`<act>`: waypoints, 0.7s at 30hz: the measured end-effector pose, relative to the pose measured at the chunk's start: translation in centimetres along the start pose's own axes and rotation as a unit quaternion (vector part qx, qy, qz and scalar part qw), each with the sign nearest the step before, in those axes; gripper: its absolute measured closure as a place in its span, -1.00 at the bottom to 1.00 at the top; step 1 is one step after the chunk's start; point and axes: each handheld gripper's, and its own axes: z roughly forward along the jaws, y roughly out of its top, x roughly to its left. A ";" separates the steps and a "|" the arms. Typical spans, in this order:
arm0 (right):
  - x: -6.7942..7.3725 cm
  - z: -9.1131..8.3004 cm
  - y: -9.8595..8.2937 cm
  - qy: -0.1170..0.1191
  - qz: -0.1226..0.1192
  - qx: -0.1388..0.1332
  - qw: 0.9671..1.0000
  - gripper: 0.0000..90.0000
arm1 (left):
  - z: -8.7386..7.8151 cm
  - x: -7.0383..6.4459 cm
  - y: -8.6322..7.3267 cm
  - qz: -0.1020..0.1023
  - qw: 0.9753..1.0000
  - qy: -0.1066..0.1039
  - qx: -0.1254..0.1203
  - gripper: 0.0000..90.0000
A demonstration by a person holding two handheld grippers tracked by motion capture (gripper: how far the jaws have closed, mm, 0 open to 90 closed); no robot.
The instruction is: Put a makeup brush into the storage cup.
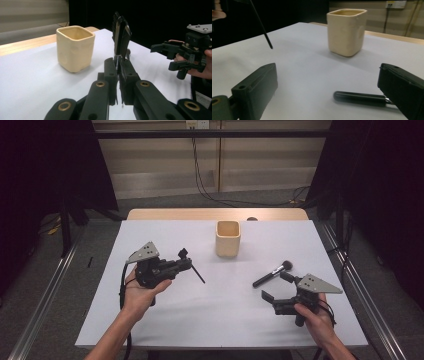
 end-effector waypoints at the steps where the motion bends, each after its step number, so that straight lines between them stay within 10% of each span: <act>1: -0.2 -0.2 -0.1 -0.005 0.000 0.002 1.000 -0.95 | 0.0 0.2 0.0 -0.003 1.000 0.001 0.002 0.91; 21: -1.4 -2.9 -1.2 -0.047 0.011 -0.002 0.999 -0.96 | 1.0 1.9 2.2 0.003 1.000 0.023 0.006 0.91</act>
